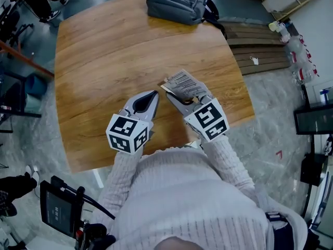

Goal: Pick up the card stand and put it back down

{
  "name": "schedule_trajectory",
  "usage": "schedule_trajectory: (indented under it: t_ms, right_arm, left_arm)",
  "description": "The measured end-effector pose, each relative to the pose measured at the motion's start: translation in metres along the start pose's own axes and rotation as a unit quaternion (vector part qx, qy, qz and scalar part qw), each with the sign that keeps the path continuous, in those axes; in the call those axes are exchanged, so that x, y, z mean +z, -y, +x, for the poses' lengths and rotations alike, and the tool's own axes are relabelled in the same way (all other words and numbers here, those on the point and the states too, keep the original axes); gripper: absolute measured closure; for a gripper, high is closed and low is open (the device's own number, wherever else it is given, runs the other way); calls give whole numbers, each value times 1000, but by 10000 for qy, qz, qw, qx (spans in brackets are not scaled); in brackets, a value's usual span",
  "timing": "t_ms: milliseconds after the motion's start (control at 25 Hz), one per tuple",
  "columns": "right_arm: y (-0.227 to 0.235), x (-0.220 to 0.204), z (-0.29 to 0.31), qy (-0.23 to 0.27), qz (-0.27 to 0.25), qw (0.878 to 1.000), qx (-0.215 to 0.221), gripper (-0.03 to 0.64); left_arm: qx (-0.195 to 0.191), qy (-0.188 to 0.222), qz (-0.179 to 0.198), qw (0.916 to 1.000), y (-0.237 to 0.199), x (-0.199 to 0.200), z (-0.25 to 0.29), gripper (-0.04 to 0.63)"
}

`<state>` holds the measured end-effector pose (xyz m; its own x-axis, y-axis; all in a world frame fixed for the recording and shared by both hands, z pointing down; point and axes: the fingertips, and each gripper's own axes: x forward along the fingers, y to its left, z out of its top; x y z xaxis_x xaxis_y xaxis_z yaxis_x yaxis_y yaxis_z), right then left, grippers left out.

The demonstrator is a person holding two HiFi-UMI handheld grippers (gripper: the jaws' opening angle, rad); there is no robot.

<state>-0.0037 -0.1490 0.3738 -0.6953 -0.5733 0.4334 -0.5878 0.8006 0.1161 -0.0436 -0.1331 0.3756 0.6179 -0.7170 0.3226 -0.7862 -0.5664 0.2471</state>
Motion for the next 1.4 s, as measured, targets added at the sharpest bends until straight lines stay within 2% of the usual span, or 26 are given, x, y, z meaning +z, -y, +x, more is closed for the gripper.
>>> schedule_trajectory:
  t_ms: [440,680,920,1160,1400]
  right_arm:
    - [-1,-3,-2,29,36,10000,9,428]
    - [-2,-4,-2,18,51,10000,16,428]
    - [-7,-10,2,-56,125,9998,138,428]
    - [2,-35,20,-195,224,9994,176,428]
    - [-8,-61,23,-458,359,9982,159,428]
  left_arm:
    - [5,-206,75,9998,4,-10,2,588]
    - [-192,-186,51,9996,10,-10,3,588]
    - [-82,-267,-15,9996,5,-16,1,587]
    - [89,-93,-227,9997,-14,-22,10,588]
    - [242,-255,-332,9988,-17,-38,-6,588]
